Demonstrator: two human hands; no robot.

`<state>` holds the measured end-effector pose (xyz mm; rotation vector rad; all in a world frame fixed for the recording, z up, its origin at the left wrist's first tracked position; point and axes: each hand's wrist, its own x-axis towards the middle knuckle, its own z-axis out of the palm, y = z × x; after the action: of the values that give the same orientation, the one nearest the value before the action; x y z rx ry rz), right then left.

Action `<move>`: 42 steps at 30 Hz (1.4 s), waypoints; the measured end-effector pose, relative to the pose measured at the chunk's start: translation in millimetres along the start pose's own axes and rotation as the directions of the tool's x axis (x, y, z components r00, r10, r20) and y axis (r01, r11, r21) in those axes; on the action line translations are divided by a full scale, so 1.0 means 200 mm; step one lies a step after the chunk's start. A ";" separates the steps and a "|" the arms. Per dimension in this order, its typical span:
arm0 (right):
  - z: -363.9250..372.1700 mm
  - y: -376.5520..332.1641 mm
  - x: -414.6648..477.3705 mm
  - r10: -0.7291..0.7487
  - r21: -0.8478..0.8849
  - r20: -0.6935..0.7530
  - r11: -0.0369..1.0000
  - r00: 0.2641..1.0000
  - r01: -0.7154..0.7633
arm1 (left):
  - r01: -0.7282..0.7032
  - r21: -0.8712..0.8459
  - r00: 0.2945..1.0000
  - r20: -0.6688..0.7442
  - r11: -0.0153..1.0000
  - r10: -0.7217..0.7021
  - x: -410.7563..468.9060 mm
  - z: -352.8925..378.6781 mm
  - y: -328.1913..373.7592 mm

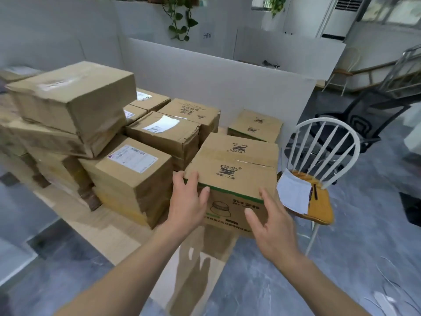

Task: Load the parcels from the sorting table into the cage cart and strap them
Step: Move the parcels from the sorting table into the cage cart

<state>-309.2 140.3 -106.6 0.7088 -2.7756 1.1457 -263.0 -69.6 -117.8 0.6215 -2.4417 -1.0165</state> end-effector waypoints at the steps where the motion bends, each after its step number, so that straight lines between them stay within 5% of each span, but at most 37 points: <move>1: 0.02 -0.01 -0.08 0.004 0.001 0.020 1.000 1.000 -0.004 | 0.014 0.002 1.000 0.005 1.000 -0.015 -0.08 -0.02 -0.03; 20: 0.43 -0.15 -0.81 -0.027 -0.002 0.452 0.999 0.892 0.032 | 0.325 0.052 0.945 -0.052 0.944 -0.323 -0.73 -0.33 -0.56; 23: 0.38 -0.13 -0.73 -0.079 -0.113 0.500 0.981 0.862 0.155 | 0.391 0.058 0.920 -0.067 0.918 -0.387 -0.75 -0.33 -0.56; 28: 0.32 -0.06 -0.27 -0.217 -0.135 0.366 0.950 0.905 0.282 | 0.479 -0.010 0.867 -0.154 0.878 -0.474 -0.84 -0.27 -0.47; 33: 0.40 -0.03 0.17 -0.191 -0.260 0.556 0.884 0.809 0.388 | 0.558 -0.054 0.814 -0.159 0.828 -0.559 -0.89 -0.17 -0.32; 42: 0.49 -0.05 0.20 -0.207 -0.160 0.686 0.893 0.697 0.422 | 0.649 -0.151 0.710 -0.232 0.745 -0.665 -0.99 -0.09 -0.26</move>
<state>-329.8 51.7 -161.6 1.7530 -3.0256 0.4068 -80.1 -4.7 -185.4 1.5810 -1.9462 -1.1453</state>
